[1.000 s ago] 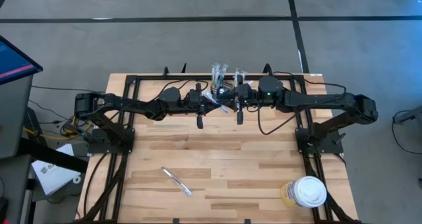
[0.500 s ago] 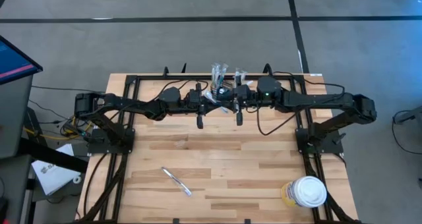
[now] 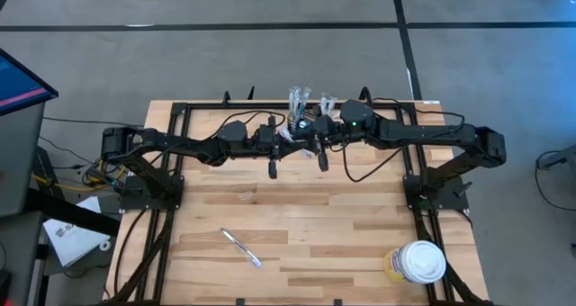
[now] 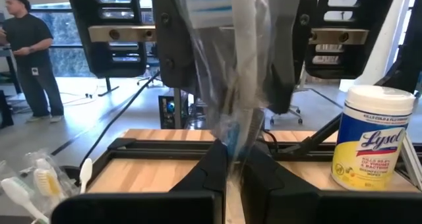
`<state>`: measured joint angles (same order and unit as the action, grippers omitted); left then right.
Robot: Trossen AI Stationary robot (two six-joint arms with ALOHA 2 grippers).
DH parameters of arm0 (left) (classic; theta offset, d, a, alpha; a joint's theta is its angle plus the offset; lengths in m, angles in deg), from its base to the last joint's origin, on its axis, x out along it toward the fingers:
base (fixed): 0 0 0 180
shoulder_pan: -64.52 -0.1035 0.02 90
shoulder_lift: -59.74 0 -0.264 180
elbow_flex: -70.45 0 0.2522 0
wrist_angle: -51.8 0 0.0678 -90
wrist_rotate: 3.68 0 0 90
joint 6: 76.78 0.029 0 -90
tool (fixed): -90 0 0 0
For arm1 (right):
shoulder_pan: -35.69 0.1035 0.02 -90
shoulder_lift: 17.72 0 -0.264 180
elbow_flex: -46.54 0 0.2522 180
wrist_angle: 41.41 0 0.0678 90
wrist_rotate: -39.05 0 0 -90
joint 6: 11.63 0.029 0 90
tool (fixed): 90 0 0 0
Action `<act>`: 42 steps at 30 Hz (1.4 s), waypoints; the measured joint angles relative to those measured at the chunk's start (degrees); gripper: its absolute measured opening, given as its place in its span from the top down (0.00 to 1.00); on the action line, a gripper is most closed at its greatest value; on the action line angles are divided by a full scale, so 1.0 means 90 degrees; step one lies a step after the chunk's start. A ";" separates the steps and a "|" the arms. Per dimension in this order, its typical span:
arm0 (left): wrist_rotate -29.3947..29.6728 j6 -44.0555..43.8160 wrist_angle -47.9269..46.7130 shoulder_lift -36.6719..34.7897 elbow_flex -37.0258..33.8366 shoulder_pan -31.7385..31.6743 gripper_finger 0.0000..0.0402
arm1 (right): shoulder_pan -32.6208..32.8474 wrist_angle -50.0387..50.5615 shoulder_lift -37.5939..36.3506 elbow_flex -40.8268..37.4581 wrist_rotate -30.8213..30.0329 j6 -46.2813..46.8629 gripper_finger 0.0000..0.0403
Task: Pick & Place toothbrushing station
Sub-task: Put the blue toothbrush into the mesh organizer
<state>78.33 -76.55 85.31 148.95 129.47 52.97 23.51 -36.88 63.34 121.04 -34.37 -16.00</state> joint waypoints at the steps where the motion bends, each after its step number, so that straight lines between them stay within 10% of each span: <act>1: 0.0000 0.0000 0.0002 0.0000 0.0000 0.0000 0.98 | 0.0004 -0.0010 0.0000 0.0006 -0.0046 -0.0013 0.84; 42: 0.0097 -0.0007 -0.0267 -0.0277 -0.0005 -0.0087 0.83 | -0.0302 0.1007 -0.1444 -0.0550 -0.1174 -0.0706 1.00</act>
<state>79.21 -76.61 82.91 146.46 129.42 52.18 20.79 -27.82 50.34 116.09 -44.93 -22.36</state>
